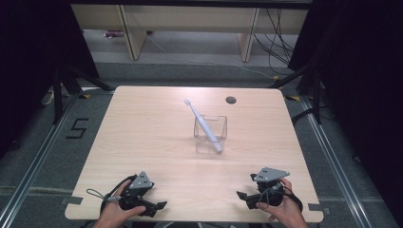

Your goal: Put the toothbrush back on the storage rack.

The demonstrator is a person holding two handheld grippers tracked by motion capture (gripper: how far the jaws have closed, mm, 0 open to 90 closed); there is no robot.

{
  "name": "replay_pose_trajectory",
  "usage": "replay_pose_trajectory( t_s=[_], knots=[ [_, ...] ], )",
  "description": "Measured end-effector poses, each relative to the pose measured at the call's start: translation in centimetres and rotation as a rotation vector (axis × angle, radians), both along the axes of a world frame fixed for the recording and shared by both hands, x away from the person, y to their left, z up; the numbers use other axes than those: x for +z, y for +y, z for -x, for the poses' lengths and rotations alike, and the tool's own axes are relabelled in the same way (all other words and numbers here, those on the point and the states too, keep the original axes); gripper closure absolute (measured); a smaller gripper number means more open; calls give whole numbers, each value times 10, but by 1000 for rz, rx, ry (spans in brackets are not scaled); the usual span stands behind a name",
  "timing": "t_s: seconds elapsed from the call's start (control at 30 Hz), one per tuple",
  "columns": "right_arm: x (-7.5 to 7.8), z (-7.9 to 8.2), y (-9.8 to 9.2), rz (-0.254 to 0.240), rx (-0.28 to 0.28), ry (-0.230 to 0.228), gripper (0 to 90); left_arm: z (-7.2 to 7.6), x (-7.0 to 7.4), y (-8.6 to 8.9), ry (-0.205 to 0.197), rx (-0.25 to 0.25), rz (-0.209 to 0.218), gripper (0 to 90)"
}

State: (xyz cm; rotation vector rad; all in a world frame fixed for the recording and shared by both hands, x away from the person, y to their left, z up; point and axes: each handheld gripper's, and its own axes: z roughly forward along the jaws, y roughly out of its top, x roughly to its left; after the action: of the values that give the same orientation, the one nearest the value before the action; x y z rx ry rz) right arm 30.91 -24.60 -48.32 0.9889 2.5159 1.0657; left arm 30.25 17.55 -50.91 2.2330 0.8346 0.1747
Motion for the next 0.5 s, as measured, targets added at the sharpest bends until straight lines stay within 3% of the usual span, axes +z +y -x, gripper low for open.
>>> replay_pose_trajectory(
  t_s=[0.17, 0.2, 0.3, 0.37, 0.4, 0.43, 0.5],
  knots=[
    [-2, 3, -2, 4, -14, 0, 181, 0, 0, 0, 1, 0, -1, 148],
    [-2, 7, -1, -4, -40, 41, 181, 0, 0, 0, 0, -1, -6, 149],
    [-4, 5, -3, 14, -2, -3, 180, 0, 0, 0, 0, 0, -1, 149],
    [-4, 6, -3, 7, -6, 13, 180, 0, 0, 0, 1, 1, -2, 149],
    [-5, 7, -4, 15, -4, -4, 180, 0, 0, -1, 6, 7, 3, 149],
    [-4, 7, -3, 12, 0, 16, 180, 0, 0, 0, 3, 4, 0, 149],
    [-4, 8, -4, 22, 7, 3, 180, 0, 0, 0, -2, 0, -1, 149]
  ],
)
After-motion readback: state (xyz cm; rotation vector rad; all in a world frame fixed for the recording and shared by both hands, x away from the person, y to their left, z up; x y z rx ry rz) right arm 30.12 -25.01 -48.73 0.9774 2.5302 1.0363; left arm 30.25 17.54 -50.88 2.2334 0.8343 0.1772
